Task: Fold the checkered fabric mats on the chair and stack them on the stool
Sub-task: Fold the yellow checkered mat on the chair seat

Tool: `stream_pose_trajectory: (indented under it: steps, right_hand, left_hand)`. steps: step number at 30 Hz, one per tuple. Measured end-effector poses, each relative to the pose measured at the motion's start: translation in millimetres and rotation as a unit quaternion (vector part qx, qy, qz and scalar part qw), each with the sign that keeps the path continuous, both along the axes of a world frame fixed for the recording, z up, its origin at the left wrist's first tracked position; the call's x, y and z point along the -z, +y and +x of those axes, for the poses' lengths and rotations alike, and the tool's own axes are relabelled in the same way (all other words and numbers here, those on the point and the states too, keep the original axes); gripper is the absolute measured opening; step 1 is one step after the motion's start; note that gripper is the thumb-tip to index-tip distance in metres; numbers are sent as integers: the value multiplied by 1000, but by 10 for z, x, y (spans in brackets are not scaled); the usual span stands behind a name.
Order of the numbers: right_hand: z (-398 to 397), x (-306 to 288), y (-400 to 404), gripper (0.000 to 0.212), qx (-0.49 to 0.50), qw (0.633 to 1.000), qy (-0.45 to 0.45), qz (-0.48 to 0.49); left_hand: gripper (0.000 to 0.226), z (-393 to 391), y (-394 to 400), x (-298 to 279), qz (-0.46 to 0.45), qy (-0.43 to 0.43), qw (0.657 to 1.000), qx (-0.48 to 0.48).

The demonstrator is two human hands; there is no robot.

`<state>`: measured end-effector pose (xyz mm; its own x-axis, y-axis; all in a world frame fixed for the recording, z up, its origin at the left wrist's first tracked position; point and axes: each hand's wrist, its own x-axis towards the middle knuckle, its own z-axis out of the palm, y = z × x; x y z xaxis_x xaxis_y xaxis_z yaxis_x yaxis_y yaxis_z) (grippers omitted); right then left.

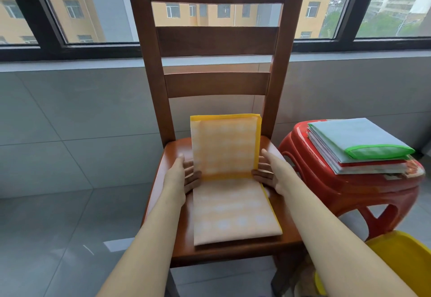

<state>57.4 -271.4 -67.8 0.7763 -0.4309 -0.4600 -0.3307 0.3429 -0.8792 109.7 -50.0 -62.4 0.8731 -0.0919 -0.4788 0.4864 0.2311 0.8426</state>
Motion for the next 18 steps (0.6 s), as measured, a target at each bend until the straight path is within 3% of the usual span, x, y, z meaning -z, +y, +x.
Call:
stream_pose_trajectory:
  steps: [9,13,17,18]
  right_hand:
    - [-40,7,-69,12,-47,998,-35,-5]
    - [-73,28,-93,14,-80,995,-64,14]
    - [-84,56,-157,16,-108,993,-52,22]
    - [-85,62,-169,15,-121,991,-46,18]
  left_hand:
    - [18,-21,65,67,29,-48,997,55]
    - [38,-55,127,121,44,-115,985,121]
    - [5,-97,189,111,52,-129,975,175]
    - [7,-92,202,125,60,-129,973,184]
